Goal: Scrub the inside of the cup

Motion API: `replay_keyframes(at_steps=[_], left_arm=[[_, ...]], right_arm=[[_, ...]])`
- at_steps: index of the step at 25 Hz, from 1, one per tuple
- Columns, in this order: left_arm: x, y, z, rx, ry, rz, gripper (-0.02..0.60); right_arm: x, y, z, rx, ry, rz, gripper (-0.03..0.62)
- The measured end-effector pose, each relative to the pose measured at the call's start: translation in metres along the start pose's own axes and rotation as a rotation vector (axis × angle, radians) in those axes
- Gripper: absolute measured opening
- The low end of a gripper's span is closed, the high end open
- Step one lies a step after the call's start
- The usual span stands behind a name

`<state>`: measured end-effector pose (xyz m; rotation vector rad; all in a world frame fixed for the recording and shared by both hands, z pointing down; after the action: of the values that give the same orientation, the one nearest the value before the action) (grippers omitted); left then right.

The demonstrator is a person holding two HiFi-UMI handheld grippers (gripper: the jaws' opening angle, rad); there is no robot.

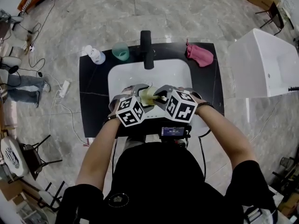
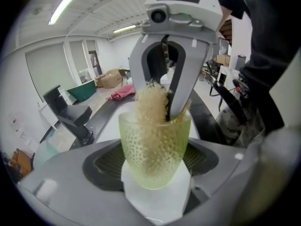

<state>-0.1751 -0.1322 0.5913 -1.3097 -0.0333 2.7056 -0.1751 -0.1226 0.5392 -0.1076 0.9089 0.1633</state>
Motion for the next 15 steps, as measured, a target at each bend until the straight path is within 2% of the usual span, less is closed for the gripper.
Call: replay_keyframes(at_steps=[8, 12, 15], left_arm=[[-0.021, 0.003, 0.001, 0.009, 0.026, -0.015, 0.367], [-0.036, 0.000, 0.000, 0.007, 0.041, -0.013, 0.367], [-0.045, 0.002, 0.000, 0.034, 0.031, -0.021, 0.367]], right_arm=[[-0.008, -0.004, -0.005, -0.152, -0.059, 0.003, 0.043], [-0.014, -0.003, -0.003, -0.192, -0.069, 0.005, 0.044], [-0.016, -0.010, 0.004, -0.226, -0.071, 0.019, 0.044]])
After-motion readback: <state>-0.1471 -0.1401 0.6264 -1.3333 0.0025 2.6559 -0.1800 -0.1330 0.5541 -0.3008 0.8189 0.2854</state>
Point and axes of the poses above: the fingertips, and each gripper's own axes: x backward along the fingers, y to its left, z out of its underside, the point moved 1 cm from there along x, backward along the fingers
